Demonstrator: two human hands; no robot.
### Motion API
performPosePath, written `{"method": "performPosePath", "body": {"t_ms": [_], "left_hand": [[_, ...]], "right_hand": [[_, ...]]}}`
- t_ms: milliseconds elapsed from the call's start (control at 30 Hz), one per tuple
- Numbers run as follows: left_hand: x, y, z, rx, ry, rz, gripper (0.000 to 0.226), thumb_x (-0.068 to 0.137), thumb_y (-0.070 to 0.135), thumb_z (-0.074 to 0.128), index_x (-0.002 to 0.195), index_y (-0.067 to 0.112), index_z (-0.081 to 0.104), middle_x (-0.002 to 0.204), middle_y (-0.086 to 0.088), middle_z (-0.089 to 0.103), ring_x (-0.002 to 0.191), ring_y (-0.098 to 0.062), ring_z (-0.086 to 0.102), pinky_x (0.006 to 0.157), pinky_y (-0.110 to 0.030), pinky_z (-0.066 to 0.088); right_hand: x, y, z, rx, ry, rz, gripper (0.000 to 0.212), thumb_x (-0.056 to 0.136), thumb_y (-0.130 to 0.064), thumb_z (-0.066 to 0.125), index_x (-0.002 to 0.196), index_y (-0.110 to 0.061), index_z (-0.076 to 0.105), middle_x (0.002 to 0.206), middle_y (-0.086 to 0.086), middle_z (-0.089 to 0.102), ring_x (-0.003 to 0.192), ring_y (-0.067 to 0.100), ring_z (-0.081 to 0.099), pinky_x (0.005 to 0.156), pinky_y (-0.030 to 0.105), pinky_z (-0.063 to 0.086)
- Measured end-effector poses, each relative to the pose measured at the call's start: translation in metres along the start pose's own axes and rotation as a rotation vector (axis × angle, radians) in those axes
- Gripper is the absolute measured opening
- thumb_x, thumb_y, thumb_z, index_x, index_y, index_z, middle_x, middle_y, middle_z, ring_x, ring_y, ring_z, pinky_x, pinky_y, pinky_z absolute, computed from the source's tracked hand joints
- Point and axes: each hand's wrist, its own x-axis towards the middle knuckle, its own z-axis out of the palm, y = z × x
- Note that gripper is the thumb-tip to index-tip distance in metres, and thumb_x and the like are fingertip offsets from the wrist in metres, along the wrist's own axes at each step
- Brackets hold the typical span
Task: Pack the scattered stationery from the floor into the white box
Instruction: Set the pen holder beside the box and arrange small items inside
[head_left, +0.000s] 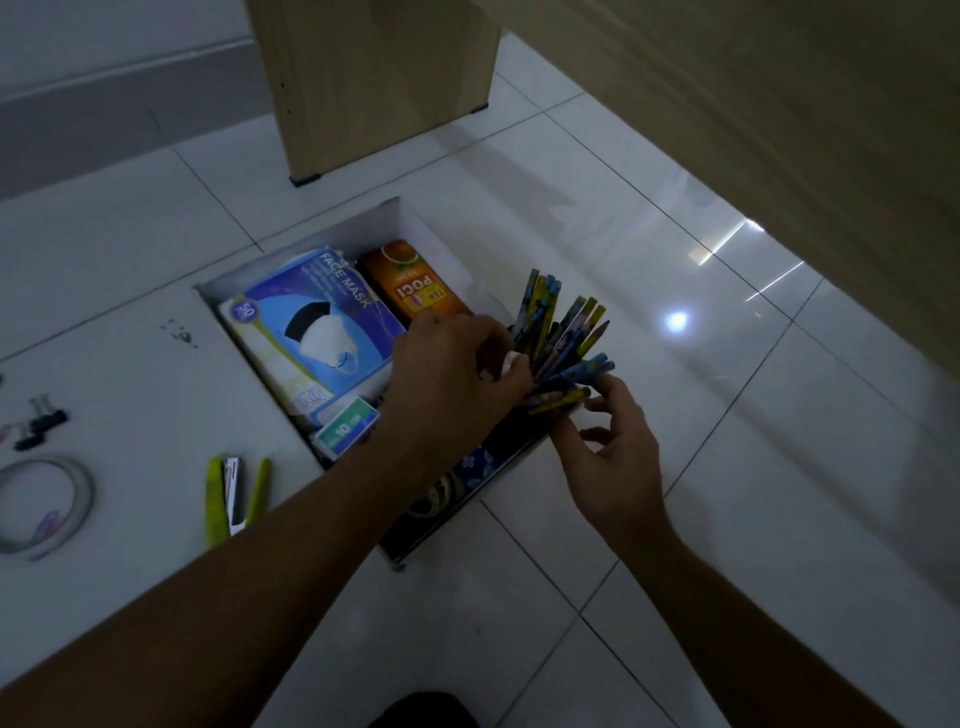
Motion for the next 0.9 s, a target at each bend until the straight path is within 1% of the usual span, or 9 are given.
{"method": "performPosePath", "body": {"t_ms": [100,200,300,400,500,567,700,800,900], "left_hand": [[-0.003,-0.002,-0.001,-0.012,0.088,-0.029,0.013,0.082,0.025,0.068,0.089,0.016,0.072,0.071,0.008,0.061,0.084,-0.018,0.057,0.08,-0.045,0.051],[-0.001,-0.007,0.001,-0.032,-0.026,-0.117,0.022,0.084,0.025,0.068,0.103,0.016,0.074,0.086,0.0,0.073,0.088,-0.018,0.064,0.086,-0.049,0.052],[0.005,-0.009,0.0,0.023,-0.091,-0.167,0.024,0.085,0.032,0.067,0.107,0.025,0.073,0.103,0.0,0.071,0.104,-0.024,0.059,0.09,-0.054,0.049],[0.013,-0.009,-0.003,0.036,-0.194,-0.136,0.023,0.088,0.031,0.064,0.109,0.026,0.072,0.107,-0.003,0.068,0.108,-0.027,0.056,0.09,-0.055,0.048],[0.013,-0.011,-0.004,0.056,-0.268,-0.144,0.021,0.09,0.032,0.06,0.108,0.028,0.071,0.107,-0.006,0.062,0.109,-0.029,0.054,0.09,-0.053,0.05],[0.008,-0.014,-0.003,0.029,-0.206,-0.185,0.019,0.089,0.033,0.062,0.105,0.029,0.071,0.107,-0.005,0.057,0.109,-0.026,0.051,0.09,-0.047,0.05],[-0.006,-0.015,-0.004,0.01,-0.075,-0.164,0.025,0.09,0.033,0.062,0.113,0.025,0.069,0.107,-0.003,0.052,0.107,-0.022,0.049,0.092,-0.036,0.047],[-0.017,-0.018,-0.016,-0.037,0.032,-0.13,0.025,0.091,0.028,0.06,0.114,0.021,0.067,0.104,0.001,0.052,0.102,-0.017,0.052,0.081,-0.021,0.041],[-0.035,-0.031,-0.041,-0.083,0.116,-0.115,0.019,0.091,0.025,0.061,0.108,0.023,0.067,0.102,0.005,0.055,0.098,-0.011,0.054,0.077,-0.017,0.042]], "right_hand": [[0.001,0.0,0.001,-0.001,0.003,0.011,0.049,0.089,-0.024,0.067,0.134,-0.024,0.05,0.114,-0.001,0.054,0.1,0.008,0.052,0.077,0.027,0.051],[0.002,0.001,0.003,-0.005,0.009,0.025,0.049,0.088,-0.025,0.068,0.134,-0.025,0.051,0.113,-0.001,0.053,0.1,0.006,0.051,0.075,0.018,0.047],[0.002,0.0,0.005,0.001,0.027,0.019,0.046,0.088,-0.022,0.067,0.132,-0.023,0.053,0.111,0.002,0.056,0.096,0.003,0.052,0.073,0.022,0.05],[0.003,0.003,0.006,0.025,0.051,0.005,0.04,0.091,-0.015,0.065,0.129,-0.018,0.055,0.11,0.004,0.059,0.097,0.008,0.054,0.073,0.024,0.052],[0.007,0.004,0.003,0.106,0.106,-0.006,0.032,0.092,0.003,0.055,0.12,-0.013,0.058,0.097,-0.002,0.062,0.079,-0.001,0.058,0.058,0.023,0.053],[0.01,0.001,-0.005,0.173,0.21,-0.009,0.035,0.09,0.011,0.05,0.111,-0.017,0.058,0.096,-0.009,0.064,0.067,-0.004,0.058,0.052,0.015,0.049],[0.022,-0.017,-0.028,0.272,0.391,-0.058,0.034,0.09,0.008,0.053,0.099,-0.025,0.058,0.102,0.001,0.068,0.086,0.003,0.064,0.073,0.015,0.049],[0.027,-0.044,-0.038,0.242,0.37,-0.186,0.035,0.091,0.003,0.056,0.099,-0.03,0.057,0.097,-0.008,0.067,0.096,0.01,0.065,0.083,0.021,0.05],[0.022,-0.075,-0.038,0.154,0.237,-0.353,0.024,0.093,-0.005,0.058,0.106,-0.025,0.057,0.102,-0.008,0.067,0.096,0.011,0.065,0.082,0.021,0.049]]}}
